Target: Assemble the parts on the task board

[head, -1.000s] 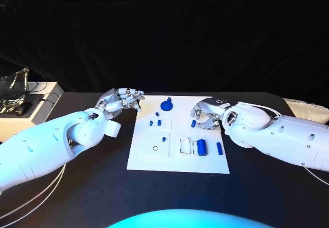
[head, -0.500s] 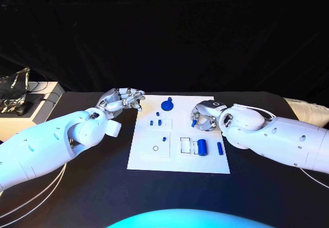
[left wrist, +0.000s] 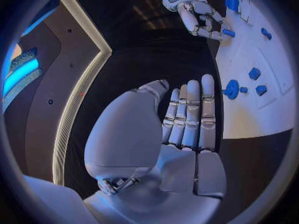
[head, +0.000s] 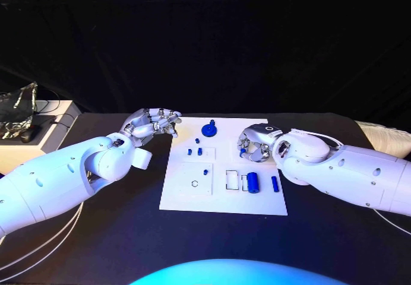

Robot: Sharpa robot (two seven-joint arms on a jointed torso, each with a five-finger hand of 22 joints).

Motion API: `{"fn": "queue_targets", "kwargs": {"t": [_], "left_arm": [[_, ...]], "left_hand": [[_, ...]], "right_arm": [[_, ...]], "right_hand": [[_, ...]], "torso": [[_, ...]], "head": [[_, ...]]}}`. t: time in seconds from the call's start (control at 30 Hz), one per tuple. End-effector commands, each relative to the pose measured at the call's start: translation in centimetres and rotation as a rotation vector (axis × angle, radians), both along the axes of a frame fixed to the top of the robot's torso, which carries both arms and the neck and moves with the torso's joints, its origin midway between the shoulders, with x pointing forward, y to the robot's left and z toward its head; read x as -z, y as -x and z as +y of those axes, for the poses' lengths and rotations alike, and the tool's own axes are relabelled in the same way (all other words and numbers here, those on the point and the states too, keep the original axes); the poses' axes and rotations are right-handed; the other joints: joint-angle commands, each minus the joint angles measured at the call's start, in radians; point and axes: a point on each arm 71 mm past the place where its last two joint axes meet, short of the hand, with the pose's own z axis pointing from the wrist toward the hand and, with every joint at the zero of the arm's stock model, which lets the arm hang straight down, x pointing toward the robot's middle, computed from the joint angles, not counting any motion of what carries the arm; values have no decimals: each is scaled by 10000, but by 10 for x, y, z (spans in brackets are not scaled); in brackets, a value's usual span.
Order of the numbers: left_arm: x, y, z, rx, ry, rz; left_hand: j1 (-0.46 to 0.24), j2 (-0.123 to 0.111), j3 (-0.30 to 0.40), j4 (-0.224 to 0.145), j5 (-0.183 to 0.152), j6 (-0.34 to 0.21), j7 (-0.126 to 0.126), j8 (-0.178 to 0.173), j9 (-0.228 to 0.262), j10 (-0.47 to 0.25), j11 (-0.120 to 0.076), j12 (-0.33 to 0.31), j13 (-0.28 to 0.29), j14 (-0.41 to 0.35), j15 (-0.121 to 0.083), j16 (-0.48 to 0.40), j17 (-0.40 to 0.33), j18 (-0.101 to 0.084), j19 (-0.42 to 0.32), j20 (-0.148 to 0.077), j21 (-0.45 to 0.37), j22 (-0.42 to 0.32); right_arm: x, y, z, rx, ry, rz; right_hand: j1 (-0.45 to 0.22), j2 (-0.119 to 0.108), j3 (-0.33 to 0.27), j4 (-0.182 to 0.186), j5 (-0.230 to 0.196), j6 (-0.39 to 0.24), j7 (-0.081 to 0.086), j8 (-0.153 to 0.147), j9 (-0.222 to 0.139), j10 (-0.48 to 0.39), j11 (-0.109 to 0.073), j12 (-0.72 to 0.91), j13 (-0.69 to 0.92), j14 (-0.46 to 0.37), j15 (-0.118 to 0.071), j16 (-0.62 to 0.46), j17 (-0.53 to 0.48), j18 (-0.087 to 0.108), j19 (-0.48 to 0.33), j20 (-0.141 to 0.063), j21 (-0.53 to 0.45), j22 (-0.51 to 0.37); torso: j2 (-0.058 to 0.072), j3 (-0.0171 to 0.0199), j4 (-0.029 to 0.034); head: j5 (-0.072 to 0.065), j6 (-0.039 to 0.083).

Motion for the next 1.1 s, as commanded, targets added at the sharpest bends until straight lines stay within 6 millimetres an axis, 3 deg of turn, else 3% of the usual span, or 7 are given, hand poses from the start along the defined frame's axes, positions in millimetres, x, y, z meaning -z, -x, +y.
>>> {"fn": "queue_targets", "kwargs": {"t": [0.03,0.07,0.43,0.67,0.9,1.1], "left_arm": [[0,0,-1,83,93,30],[0,0,-1,86,87,42],[1,-1,1,-37,-18,161],[2,-2,4,-164,-70,183],[3,-2,3,-141,-56,199],[3,-2,1,-80,-41,234]], "left_hand": [[-37,30,60,-4,-31,-69,28,-23,-16,1,-5,-53,-9,-22,-27,-55,-6,128,-65,-12,-39,8],[-37,30,60,-4,-31,-69,28,-23,-16,1,-5,-53,-9,-22,-27,-55,-6,128,-65,-12,-39,8],[32,75,155,-89,-19,-49,35,-15,-20,-63,8,-107,-39,-14,-26,-71,-2,129,-49,-17,-29,20],[43,77,167,-103,-19,-52,37,-16,-22,-71,10,-113,-42,-14,-25,-73,-2,129,-47,-18,-26,23],[43,77,167,-103,-19,-52,37,-16,-22,-71,10,-113,-42,-14,-25,-73,-2,129,-47,-18,-26,23],[38,69,174,-114,-23,-63,48,-22,-26,-81,17,-120,-47,-12,-22,-76,-2,128,-45,-17,-22,27]], "right_arm": [[-2,1,1,38,-76,-286],[-2,1,1,62,-93,-337],[-8,5,-4,481,-766,-424],[-28,13,-1,448,-1539,-490],[-47,27,15,-154,-2013,-647],[-52,42,43,-1106,-1931,-761]], "right_hand": [[202,336,111,-72,6,165,-68,144,137,233,-129,89,107,379,-96,14,24,-83,499,-83,86,1671],[300,419,222,-157,48,221,-91,199,184,346,-164,119,136,382,-132,15,28,-99,517,-114,189,1703],[311,432,436,-271,0,301,-119,297,285,540,-206,132,194,394,-169,24,54,-137,554,-163,404,1773],[303,421,452,-281,-10,308,-121,306,295,555,-209,130,199,397,-172,29,65,-144,561,-166,442,1784],[293,403,469,-295,-25,318,-123,318,307,567,-212,123,203,406,-174,45,100,-153,570,-170,498,1801],[292,393,484,-309,-34,325,-127,325,316,573,-214,116,205,406,-177,41,89,-151,568,-173,487,1799]], "torso": [[1,-2,1],[2,-2,3],[-12,-4,-2],[-19,-5,-11],[-10,-11,-12],[0,-15,6]], "head": [[19,-20],[26,-21],[74,-63],[155,-82],[233,-88],[372,-133]]}}
